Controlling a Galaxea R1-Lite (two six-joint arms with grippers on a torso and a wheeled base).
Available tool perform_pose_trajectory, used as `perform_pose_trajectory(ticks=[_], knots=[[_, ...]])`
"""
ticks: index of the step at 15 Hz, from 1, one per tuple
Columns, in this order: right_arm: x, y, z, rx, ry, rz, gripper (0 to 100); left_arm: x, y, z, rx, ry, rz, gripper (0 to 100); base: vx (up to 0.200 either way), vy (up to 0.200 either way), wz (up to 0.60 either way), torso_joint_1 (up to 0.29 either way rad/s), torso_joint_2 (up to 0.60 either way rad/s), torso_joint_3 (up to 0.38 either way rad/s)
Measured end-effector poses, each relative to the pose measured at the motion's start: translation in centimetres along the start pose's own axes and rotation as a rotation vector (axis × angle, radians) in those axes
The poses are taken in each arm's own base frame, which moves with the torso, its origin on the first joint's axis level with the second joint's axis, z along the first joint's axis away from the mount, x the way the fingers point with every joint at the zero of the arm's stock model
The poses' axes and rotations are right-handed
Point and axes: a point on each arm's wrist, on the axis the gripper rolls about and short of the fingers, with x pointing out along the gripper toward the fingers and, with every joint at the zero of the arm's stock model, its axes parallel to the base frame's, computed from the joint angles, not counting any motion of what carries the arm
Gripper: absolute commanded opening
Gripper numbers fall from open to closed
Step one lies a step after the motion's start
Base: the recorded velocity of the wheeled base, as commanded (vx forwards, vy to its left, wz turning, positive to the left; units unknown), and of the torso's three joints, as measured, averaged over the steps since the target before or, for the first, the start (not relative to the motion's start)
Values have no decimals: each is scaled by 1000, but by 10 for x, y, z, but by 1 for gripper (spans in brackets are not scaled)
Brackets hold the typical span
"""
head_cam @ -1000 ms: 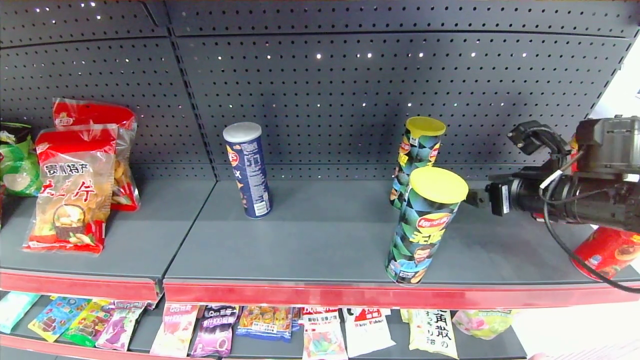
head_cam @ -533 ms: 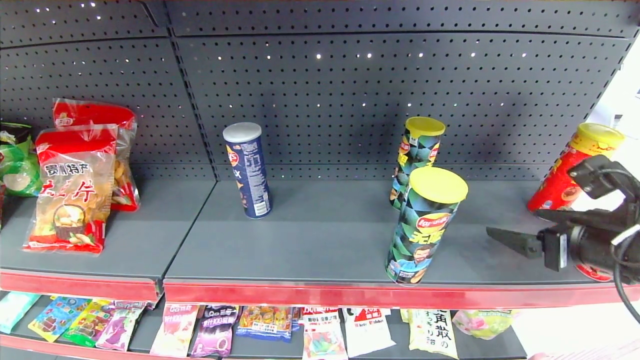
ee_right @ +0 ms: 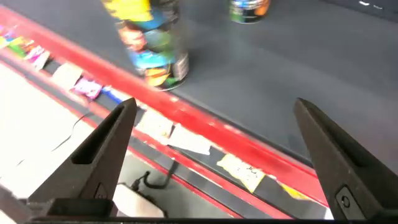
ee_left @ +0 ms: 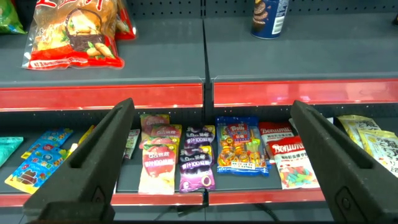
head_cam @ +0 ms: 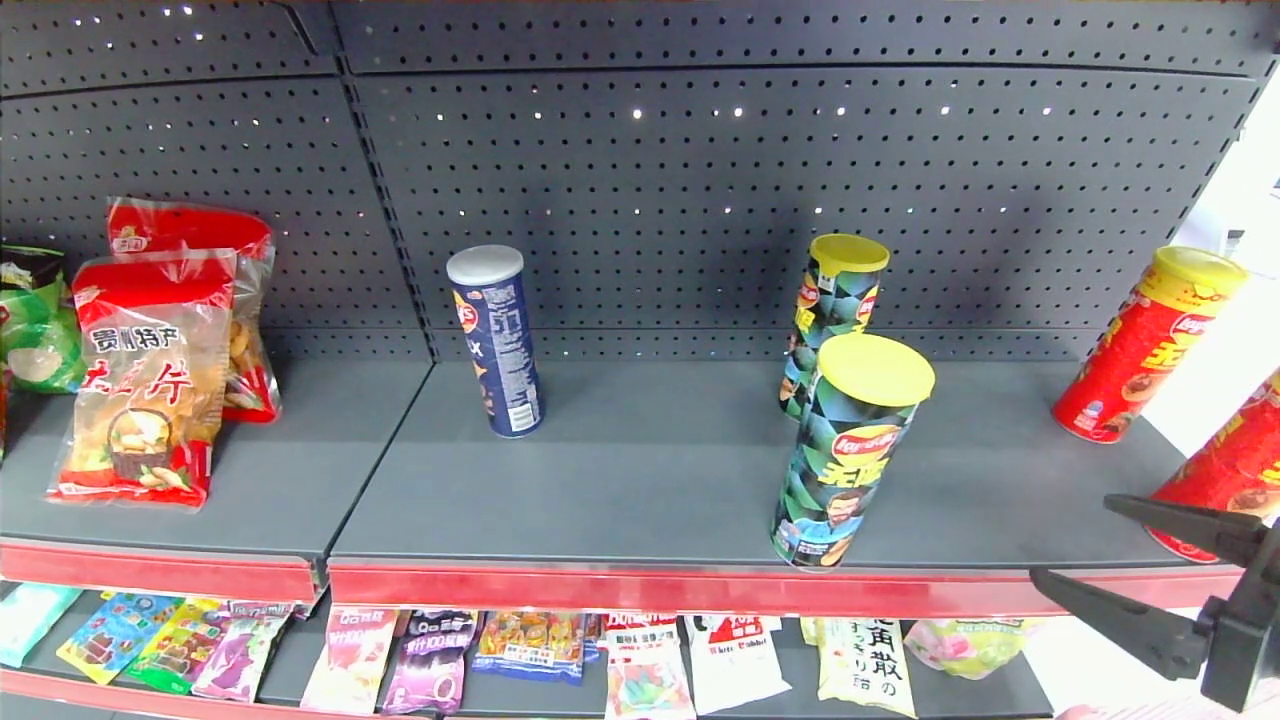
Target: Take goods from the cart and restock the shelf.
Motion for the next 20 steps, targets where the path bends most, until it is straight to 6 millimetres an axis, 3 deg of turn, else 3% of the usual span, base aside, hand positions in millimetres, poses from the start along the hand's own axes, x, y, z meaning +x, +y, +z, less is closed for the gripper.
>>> perform_pose_trajectory(ticks=[4, 6, 10, 13, 16, 18, 20], knots=[[-13, 5, -8, -21, -29, -13, 100, 0, 0, 0, 0, 0, 0, 100, 0, 0, 0, 0, 0, 0], [-31, 12, -14, -36, -64, -54, 100, 0, 0, 0, 0, 0, 0, 100, 0, 0, 0, 0, 0, 0], [-75, 29, -39, -37, -132, -265, 100, 0, 0, 0, 0, 0, 0, 100, 0, 0, 0, 0, 0, 0], [-97, 44, -63, -10, -250, -444, 100, 0, 0, 0, 0, 0, 0, 100, 0, 0, 0, 0, 0, 0], [-103, 48, -86, 98, -307, -664, 100, 0, 0, 0, 0, 0, 0, 100, 0, 0, 0, 0, 0, 0], [-97, 49, -100, 112, -311, -650, 100, 0, 0, 0, 0, 0, 0, 100, 0, 0, 0, 0, 0, 0], [-91, 51, -110, 102, -287, -531, 100, 0, 0, 0, 1, 0, 0, 100, 0, 0, 0, 0, 0, 0]])
